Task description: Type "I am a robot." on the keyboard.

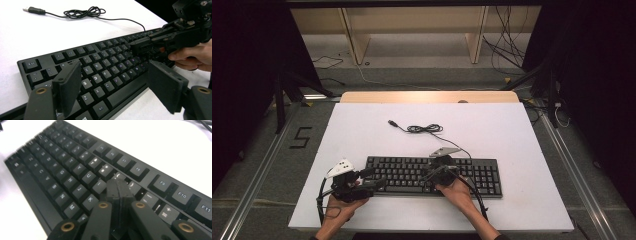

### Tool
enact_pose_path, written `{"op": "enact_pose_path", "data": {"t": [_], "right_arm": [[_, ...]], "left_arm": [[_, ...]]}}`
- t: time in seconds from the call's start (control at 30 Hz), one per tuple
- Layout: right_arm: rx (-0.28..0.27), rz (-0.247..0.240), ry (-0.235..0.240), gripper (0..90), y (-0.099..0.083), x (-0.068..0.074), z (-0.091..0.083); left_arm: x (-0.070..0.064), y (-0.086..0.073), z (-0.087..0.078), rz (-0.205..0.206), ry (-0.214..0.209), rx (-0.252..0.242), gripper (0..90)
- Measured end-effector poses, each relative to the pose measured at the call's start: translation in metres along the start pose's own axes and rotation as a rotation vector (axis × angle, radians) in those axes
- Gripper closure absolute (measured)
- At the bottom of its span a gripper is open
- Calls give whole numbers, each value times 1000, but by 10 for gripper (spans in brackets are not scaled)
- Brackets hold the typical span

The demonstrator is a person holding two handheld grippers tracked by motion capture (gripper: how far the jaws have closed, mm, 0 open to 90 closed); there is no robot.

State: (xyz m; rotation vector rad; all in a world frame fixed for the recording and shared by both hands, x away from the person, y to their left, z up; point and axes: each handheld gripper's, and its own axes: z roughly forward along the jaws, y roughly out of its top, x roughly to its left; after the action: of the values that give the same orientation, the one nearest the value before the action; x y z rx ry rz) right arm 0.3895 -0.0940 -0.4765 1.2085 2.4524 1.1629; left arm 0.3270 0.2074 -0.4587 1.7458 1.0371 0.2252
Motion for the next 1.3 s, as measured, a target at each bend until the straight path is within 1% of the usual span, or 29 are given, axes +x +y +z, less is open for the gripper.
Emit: {"op": "enact_pose_path", "data": {"t": [0.03, 0.07, 0.1, 0.13, 0.23, 0.27, 0.3, 0.33, 0.4, 0.43, 0.5, 0.53, 0.57, 0.6, 0.63, 0.67, 0.7, 0.73, 0.9, 1.0, 1.2, 1.27, 1.3], "right_arm": [[0, 0, 0, 900, 0, 0, 0], [-19, 12, 6, 900, 0, -2, -3], [-19, 12, 6, 900, 0, -2, -3], [-37, 18, 9, 890, 1, -3, -7], [-59, 30, 26, 856, 2, -3, -10], [-64, 30, 33, 825, 2, -3, -11], [-64, 30, 33, 825, 2, -3, -11], [-70, 32, 48, 769, 3, -2, -13], [-82, 34, 63, 718, 3, 0, -15], [-82, 34, 63, 718, 3, 0, -15], [-91, 31, 78, 649, 4, 1, -17], [-94, 29, 95, 590, 6, 3, -19], [-97, 24, 96, 559, 6, 3, -19], [-97, 24, 96, 559, 6, 3, -19], [-95, 24, 98, 528, 7, 5, -19], [-97, 19, 111, 490, 8, 7, -20], [-97, 19, 111, 490, 8, 7, -20], [-96, 22, 121, 467, 9, 10, -20], [-101, 9, 144, 437, 11, 17, -20], [-105, -1, 157, 430, 12, 20, -20], [-100, -6, 169, 432, 13, 26, -18], [-96, -13, 172, 465, 12, 29, -16], [-96, -13, 172, 465, 12, 29, -16]], "left_arm": [[0, 0, 0, 0, 0, 0, 275], [1, 0, 0, -4, 3, -3, 275], [1, 0, 0, -4, 3, -3, 275], [1, 0, -1, -8, 1, -4, 275], [1, 0, -1, -8, 2, -5, 275], [1, -1, -1, -8, 3, -3, 274], [1, -1, -1, -8, 3, -3, 274], [1, -1, -1, -6, 6, -3, 273], [2, -1, -2, -5, 10, -4, 273], [2, -1, -2, -5, 10, -4, 273], [3, -1, -3, -13, 13, -9, 273], [5, -1, -4, -20, 16, -12, 272], [5, -1, -4, -20, 16, -12, 272], [5, -1, -5, -21, 19, -14, 272], [6, -1, -6, -18, 20, -15, 272], [6, -1, -7, -23, 21, -21, 272], [6, -1, -7, -23, 21, -21, 272], [7, -2, -8, -23, 25, -24, 272], [7, -2, -10, -20, 27, -29, 272], [7, -3, -11, -27, 31, -34, 272], [8, -3, -13, -25, 32, -44, 271], [8, -3, -14, -26, 32, -49, 270], [8, -3, -14, -26, 32, -49, 270]]}}
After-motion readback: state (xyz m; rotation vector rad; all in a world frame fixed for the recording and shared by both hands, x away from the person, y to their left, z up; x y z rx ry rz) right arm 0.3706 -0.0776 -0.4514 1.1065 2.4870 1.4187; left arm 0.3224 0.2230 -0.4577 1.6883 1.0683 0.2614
